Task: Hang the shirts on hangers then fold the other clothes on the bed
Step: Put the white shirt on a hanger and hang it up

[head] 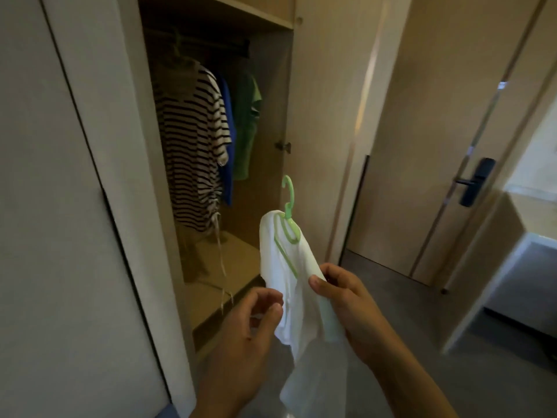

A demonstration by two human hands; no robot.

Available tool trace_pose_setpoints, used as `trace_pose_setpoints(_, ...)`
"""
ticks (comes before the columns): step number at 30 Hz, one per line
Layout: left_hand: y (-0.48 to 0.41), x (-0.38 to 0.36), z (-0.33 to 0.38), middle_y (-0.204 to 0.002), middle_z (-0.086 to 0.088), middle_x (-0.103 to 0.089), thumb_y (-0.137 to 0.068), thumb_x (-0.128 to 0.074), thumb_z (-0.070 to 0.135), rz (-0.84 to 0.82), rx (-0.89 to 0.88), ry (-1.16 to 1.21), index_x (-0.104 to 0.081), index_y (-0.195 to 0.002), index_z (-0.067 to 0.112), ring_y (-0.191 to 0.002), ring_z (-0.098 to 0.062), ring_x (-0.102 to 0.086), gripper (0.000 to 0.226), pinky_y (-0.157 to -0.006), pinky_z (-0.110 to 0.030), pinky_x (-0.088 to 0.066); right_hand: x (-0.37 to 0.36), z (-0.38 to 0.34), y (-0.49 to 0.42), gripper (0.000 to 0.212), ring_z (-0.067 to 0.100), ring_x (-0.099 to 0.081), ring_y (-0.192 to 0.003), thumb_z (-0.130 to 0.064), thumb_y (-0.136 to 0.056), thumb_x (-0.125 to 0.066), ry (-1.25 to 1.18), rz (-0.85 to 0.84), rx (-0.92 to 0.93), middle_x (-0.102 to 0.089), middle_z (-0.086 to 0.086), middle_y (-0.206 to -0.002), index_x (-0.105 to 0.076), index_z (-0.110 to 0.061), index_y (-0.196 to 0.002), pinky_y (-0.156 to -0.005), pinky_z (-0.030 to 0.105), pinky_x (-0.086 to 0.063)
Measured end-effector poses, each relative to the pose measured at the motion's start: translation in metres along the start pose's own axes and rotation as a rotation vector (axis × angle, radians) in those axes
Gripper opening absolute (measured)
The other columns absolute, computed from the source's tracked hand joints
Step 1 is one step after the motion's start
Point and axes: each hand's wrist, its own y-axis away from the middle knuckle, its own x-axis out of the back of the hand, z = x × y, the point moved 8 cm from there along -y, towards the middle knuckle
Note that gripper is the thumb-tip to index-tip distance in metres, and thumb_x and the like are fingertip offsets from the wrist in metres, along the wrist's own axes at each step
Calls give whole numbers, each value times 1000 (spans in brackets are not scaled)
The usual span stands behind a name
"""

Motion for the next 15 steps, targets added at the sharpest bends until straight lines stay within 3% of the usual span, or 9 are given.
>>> trace_pose_setpoints(4, -72, -10, 8, -95, 28, -68, -94, -56, 40, 114, 52, -5, -66, -105, 31, -100, -4, -64, 17, -89, -19, -53, 13, -27, -89, 18, 32, -69, -95, -27, -95, -62, -26, -169, 2, -71, 11, -99, -70, -12, -104, -74, 38, -59)
trace_pose_setpoints(6, -111, -6, 6, -97, 22, -70, -97, -58, 32, 192, 53, 16, -67, -105, 29, -102, -7, -64, 12, -90, -21, -54, 13, -40, -132, 20, 31, -70, -92, -25, -96, -61, -45, -238, -1, -72, 11, -98, -69, -10, -105, -75, 39, -61)
trace_pose_setpoints(9, -167, 2, 1, -95, 13, -71, -97, -59, 23, 259, 51, 71, -69, -98, 27, -100, -11, -64, 11, -75, -16, -50, 2, -57, -198, 20, 33, -71, -88, -26, -94, -65, -59, -317, -3, -72, 15, -98, -68, -7, -99, -77, 45, -61)
trace_pose_setpoints(13, -240, 28, -11, -91, 12, -73, -87, -63, 41, 387, 36, 98, -70, -87, 39, -99, -13, -66, 7, -87, -31, -51, -34, -76, -285, 12, 33, -68, -77, -20, -90, -69, -116, -417, -16, -70, 20, -90, -67, -8, -89, -72, 42, -57)
trace_pose_setpoints(15, -272, 42, -11, -88, 8, -73, -75, -60, 43, 471, 10, 103, -71, -84, 36, -92, -12, -66, 16, -82, -31, -50, -55, -89, -324, 10, 32, -67, -72, -16, -94, -63, -131, -459, -17, -69, 20, -87, -65, -7, -90, -68, 39, -56)
